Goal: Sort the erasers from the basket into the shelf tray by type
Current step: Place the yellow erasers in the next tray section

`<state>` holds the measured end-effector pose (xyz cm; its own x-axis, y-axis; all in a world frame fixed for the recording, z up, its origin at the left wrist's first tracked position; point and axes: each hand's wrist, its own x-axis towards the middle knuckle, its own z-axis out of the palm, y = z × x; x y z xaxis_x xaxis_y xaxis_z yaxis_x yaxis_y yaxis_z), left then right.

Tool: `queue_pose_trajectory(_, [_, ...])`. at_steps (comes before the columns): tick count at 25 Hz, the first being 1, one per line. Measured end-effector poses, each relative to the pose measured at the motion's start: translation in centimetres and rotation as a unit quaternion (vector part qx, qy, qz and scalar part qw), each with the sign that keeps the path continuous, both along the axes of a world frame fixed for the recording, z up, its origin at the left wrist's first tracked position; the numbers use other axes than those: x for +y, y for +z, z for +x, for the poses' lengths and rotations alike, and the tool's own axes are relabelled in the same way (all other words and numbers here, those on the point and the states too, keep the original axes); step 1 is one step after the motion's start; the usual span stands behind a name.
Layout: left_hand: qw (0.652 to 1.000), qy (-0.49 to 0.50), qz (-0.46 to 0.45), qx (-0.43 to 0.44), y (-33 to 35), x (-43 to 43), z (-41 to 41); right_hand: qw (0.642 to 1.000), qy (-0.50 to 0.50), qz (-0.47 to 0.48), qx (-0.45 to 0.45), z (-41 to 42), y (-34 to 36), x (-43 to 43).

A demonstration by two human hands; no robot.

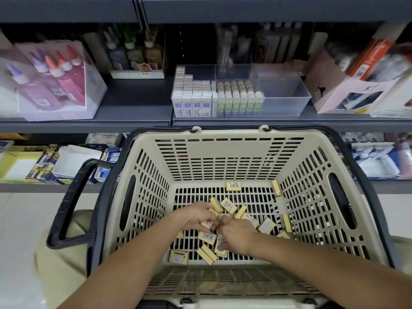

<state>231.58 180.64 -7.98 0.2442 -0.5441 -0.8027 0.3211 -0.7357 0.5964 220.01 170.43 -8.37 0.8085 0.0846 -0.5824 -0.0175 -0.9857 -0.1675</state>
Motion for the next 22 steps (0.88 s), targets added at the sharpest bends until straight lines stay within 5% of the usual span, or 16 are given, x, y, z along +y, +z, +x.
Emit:
queue_pose_trajectory(7, [1.000, -0.010, 0.006, 0.008, 0.1, -0.1, 0.1, 0.996, 0.006, 0.053, 0.068, -0.8, -0.3, 0.3])
queue_pose_trajectory(12, [1.000, -0.004, 0.007, 0.013, 0.3, 0.1, 0.2, 0.971, -0.106, 0.178, 0.117, -0.8, -0.4, -0.1])
queue_pose_trajectory(15, [1.000, -0.010, 0.009, 0.003, 0.7, 0.2, 0.2, 0.933, -0.211, 0.275, 0.100, 0.4, 1.2, -2.0])
queue_pose_trajectory(19, [0.997, 0.011, -0.016, 0.080, 1.7, 0.3, 0.4, 0.828, -0.344, 0.440, 0.043, 2.1, 4.0, -4.5])
queue_pose_trajectory(22, [0.971, 0.074, -0.121, 0.191, 2.9, -0.2, 0.6, 0.821, -0.352, 0.449, -0.034, 3.0, 5.5, -5.4])
